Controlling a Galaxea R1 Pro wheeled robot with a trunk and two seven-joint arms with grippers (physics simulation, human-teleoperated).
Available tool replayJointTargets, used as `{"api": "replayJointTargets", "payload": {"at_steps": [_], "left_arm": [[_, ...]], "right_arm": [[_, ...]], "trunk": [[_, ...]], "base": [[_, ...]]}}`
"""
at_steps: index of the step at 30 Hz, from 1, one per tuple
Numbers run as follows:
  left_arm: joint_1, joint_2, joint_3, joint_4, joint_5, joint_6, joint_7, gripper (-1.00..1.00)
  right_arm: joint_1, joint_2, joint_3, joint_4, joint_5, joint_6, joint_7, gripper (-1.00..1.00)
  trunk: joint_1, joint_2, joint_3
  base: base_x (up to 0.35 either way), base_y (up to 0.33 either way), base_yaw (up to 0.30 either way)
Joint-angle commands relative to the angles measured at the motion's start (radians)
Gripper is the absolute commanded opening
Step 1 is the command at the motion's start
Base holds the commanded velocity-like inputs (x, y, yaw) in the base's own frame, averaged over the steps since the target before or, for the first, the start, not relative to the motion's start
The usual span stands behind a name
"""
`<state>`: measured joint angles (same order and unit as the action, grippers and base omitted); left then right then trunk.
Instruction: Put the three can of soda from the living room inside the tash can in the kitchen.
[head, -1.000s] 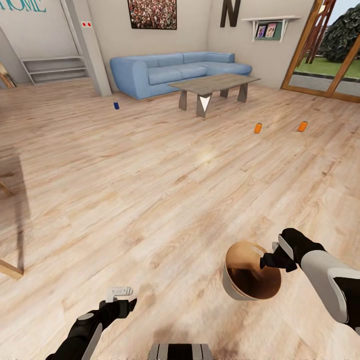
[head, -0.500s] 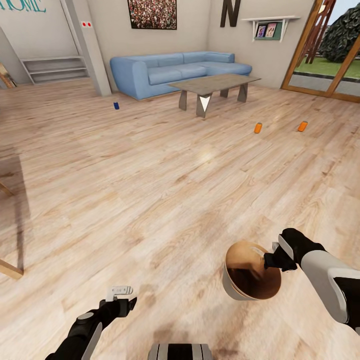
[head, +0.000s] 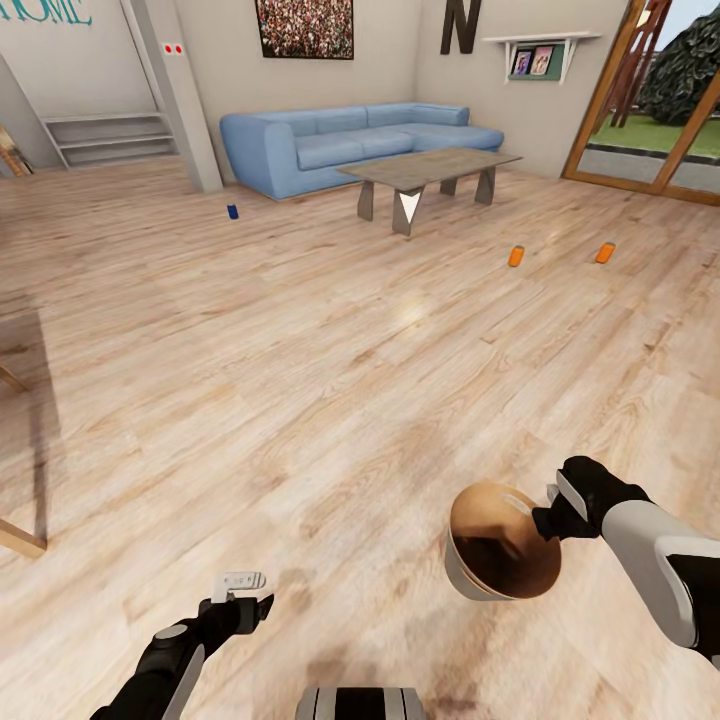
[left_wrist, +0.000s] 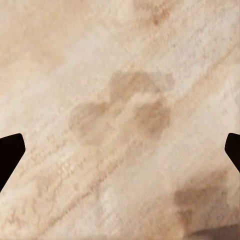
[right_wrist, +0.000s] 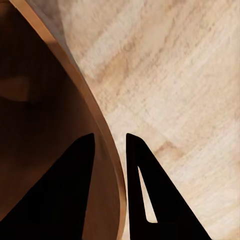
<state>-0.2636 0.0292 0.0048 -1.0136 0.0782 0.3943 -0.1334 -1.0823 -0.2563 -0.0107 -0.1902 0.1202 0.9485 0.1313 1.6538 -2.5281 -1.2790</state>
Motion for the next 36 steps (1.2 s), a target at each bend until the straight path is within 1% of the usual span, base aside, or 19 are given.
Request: {"api": "replayJointTargets", "payload": {"at_steps": [1, 36], "left_arm": [[0.000, 0.000, 0.000, 0.000, 0.000, 0.000, 0.000, 1.00], [0.000, 0.000, 0.000, 0.012, -0.006, 0.002, 0.000, 1.00]], "right_arm": [[0.001, 0.001, -0.020, 0.000, -0.054, 0.002, 0.002, -1.00], [0.006, 0.009, -0.020, 0.002, -0.056, 0.000, 0.002, -1.00]], "trunk": [[0.000, 0.000, 0.000], [-0.016, 0.008, 0.135]], "base": [[0.000, 0.000, 0.000], [0.000, 0.000, 0.000]]}}
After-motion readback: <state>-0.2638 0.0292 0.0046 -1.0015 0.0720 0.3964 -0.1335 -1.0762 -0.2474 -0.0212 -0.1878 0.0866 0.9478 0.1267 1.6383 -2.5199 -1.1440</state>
